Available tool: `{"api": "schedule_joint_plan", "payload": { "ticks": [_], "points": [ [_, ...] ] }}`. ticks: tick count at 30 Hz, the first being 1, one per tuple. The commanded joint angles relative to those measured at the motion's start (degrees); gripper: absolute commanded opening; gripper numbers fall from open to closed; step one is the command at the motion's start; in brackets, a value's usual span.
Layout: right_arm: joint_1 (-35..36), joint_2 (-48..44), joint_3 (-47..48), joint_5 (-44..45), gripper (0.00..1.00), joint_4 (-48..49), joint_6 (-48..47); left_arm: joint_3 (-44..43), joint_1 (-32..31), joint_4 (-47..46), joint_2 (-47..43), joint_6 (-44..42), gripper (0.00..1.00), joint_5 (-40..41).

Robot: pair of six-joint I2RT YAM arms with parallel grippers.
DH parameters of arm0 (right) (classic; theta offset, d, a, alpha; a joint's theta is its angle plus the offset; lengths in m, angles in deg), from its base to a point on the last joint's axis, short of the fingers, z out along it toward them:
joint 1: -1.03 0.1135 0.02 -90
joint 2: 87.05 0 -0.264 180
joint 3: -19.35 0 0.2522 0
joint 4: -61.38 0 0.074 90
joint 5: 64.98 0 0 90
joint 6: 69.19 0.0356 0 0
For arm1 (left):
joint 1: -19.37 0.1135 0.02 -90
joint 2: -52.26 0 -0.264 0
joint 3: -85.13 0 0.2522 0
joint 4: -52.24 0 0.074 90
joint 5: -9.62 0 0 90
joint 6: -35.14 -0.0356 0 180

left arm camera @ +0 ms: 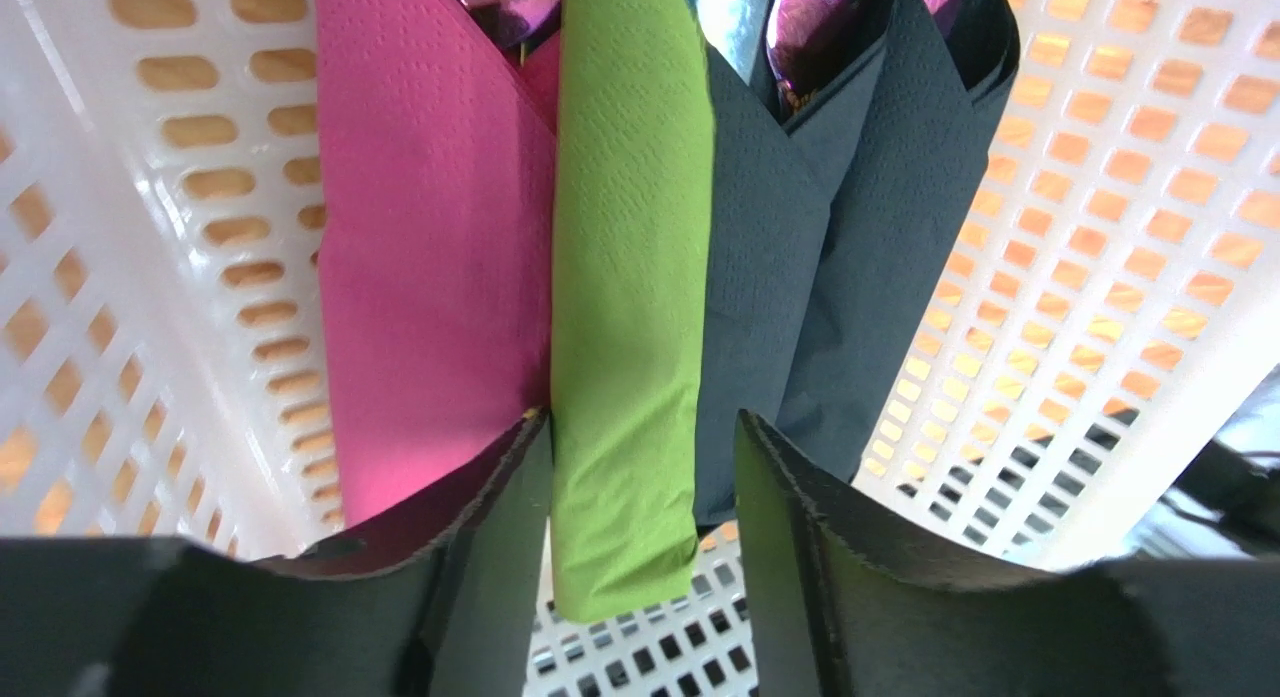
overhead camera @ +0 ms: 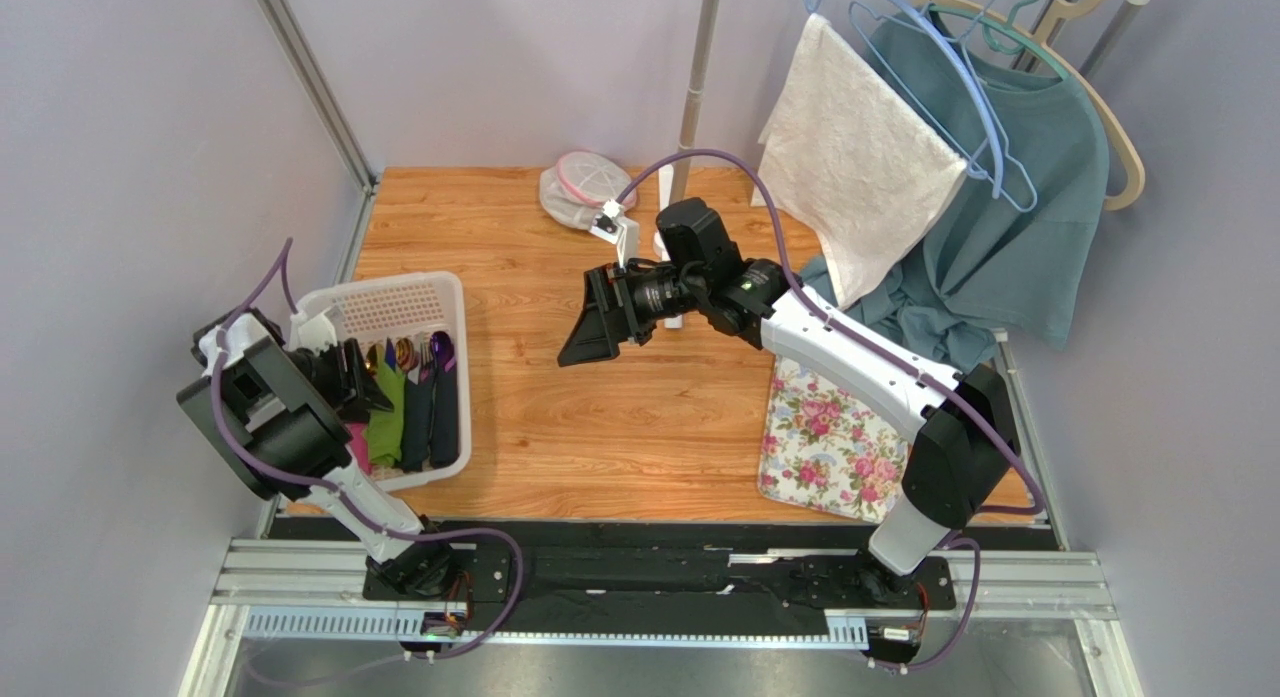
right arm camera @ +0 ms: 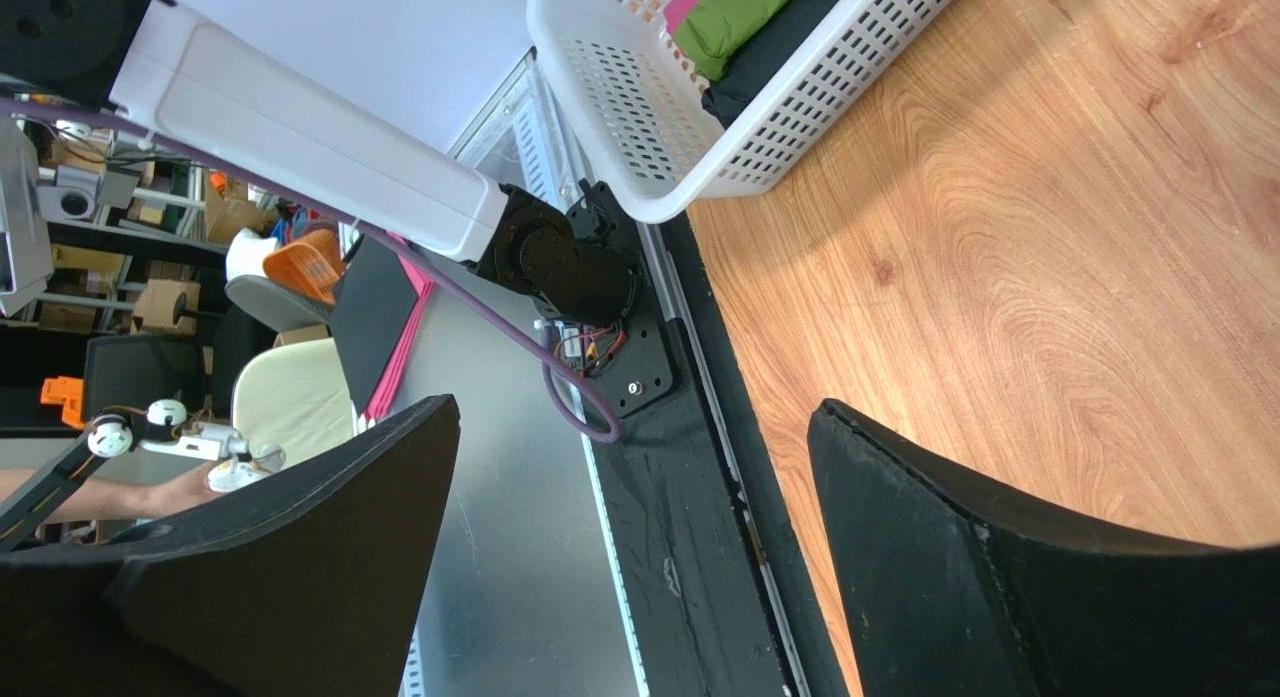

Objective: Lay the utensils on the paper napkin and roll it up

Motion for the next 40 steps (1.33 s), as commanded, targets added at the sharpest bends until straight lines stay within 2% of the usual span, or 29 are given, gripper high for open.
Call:
{"api": "schedule_joint_plan", "payload": {
  "ticks": [1, 2, 3, 4, 6, 7, 9, 10, 15, 18, 19, 22, 27, 28, 31, 36, 40],
  "points": [
    [-0.30, -1.09, 1.67, -0.88, 0.90, 2.30, 0.37, 1.30, -1.04, -1.44, -5.95, 0.98, 0.58, 2.68],
    [-0.30, -1.27, 1.67, -0.88, 0.91, 2.39, 0.19, 1.48, -1.12, -1.79, -7.88, 1.15, 0.64, 3.90],
    [-0.30, -1.44, 1.67, -0.88, 0.91, 2.13, 0.19, 2.01, -1.21, -2.40, -8.85, 1.50, 0.64, 4.52],
    [-0.39, -1.53, 1.67, -0.62, 0.91, 2.12, 0.11, 2.18, -1.47, -2.32, -9.99, 1.59, 0.71, 4.96],
    [-0.39, -1.97, 1.75, -0.53, 0.91, 1.68, -0.42, 2.36, -2.09, -2.50, -13.60, 1.86, 0.73, 6.63],
    [-0.39, -2.15, 1.84, -0.10, 0.91, 0.99, -0.77, 2.45, -3.14, -2.59, -15.09, 1.86, 0.83, 7.16],
    [-0.74, -2.76, 2.19, 0.35, 0.92, -0.42, -1.83, 2.28, -4.89, -3.72, -20.01, 2.21, 0.84, 10.67],
    [-1.09, -3.11, 2.45, 0.96, 0.92, -0.95, -2.26, 2.01, -6.90, -3.90, -21.59, 2.30, 0.99, 11.64],
    [-3.46, -5.83, 2.81, 2.98, 0.95, -5.51, -5.95, -4.64, -12.98, -2.15, -28.19, 4.93, 0.99, 15.60],
    [-7.06, -9.17, 1.93, 4.83, 1.00, -8.32, -7.97, -11.23, -20.61, -1.10, -29.52, 7.12, 0.99, 18.93],
    [-7.94, -11.27, 1.58, 5.96, 1.00, -9.21, -8.50, -12.91, -26.03, -1.09, -29.52, 7.83, 0.99, 21.12],
    [-12.07, -16.10, -0.35, 8.60, 1.00, -12.20, -9.56, -19.77, -34.05, -0.39, -28.12, 12.13, 0.99, 25.18],
    [-22.16, -23.93, -6.66, 13.69, 1.00, -16.41, -11.58, -28.48, -42.69, -0.48, -22.94, 21.01, 0.99, 27.55],
    [-23.49, -25.16, -7.64, 14.75, 1.00, -17.03, -12.11, -29.18, -46.44, -0.91, -21.53, 21.63, 0.99, 28.60],
    [-28.42, -30.26, -11.93, 19.24, 1.00, -19.06, -14.39, -28.75, -51.64, -3.99, -19.77, 23.83, 0.99, 30.19],
    [-33.96, -37.20, -18.72, 26.34, 1.00, -20.29, -17.38, -25.07, -56.40, -7.76, -18.18, 27.34, 0.99, 30.46],
    [-35.72, -39.41, -21.10, 27.07, 1.00, -20.73, -17.82, -23.22, -58.08, -9.18, -19.84, 27.96, 0.99, 30.46]
  ]
}}
